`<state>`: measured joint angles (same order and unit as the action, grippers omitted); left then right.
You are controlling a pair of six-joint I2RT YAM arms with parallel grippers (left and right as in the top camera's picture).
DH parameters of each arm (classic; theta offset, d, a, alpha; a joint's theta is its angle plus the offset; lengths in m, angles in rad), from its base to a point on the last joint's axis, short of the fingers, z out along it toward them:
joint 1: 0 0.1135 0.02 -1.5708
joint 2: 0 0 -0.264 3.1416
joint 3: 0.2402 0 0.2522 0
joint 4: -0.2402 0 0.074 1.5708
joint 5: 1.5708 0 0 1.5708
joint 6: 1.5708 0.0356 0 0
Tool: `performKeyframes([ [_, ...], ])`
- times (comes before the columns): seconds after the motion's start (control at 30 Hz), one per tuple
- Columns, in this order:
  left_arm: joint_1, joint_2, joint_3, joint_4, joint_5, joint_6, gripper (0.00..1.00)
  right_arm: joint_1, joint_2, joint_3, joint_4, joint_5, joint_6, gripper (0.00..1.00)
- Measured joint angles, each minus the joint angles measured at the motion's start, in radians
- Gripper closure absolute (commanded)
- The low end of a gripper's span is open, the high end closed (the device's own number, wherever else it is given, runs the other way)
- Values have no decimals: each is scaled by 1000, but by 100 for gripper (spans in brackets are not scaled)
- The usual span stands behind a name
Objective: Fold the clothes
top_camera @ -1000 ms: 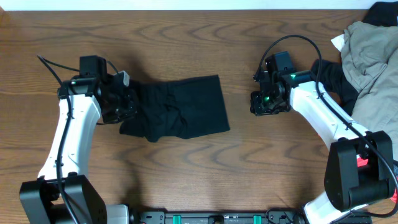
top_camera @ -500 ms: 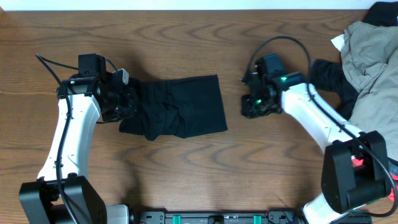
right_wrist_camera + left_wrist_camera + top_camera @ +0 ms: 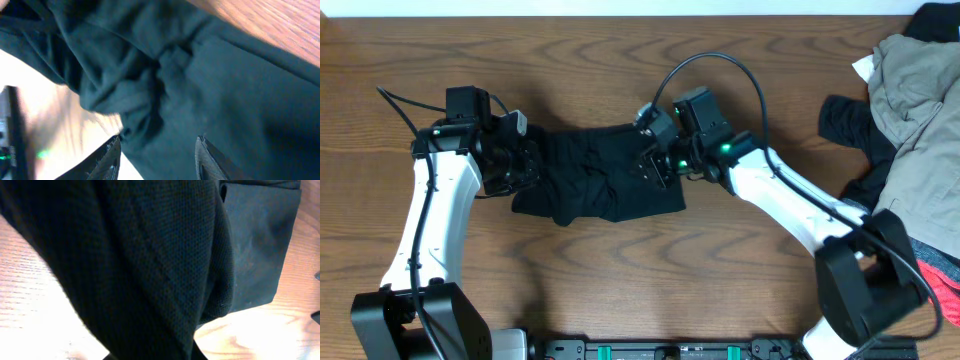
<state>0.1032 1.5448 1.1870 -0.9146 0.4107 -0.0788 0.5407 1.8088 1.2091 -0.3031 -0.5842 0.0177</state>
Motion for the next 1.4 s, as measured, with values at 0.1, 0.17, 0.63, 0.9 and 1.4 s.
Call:
performKeyframes([
  [0.1, 0, 0, 0, -1, 0, 0, 94, 12, 57, 1, 70, -80, 11, 53],
  [0.17, 0, 0, 0, -1, 0, 0, 94, 27, 100, 1, 98, -123, 23, 53],
  [0.63, 0, 0, 0, -1, 0, 0, 94, 56, 181, 1, 159, -241, 43, 44],
  [0.9, 0, 0, 0, -1, 0, 0, 94, 83, 230, 1, 248, -226, 46, 44],
  [1.4, 0, 0, 0, -2, 0, -3, 94, 95, 248, 1, 363, -142, 71, 96],
])
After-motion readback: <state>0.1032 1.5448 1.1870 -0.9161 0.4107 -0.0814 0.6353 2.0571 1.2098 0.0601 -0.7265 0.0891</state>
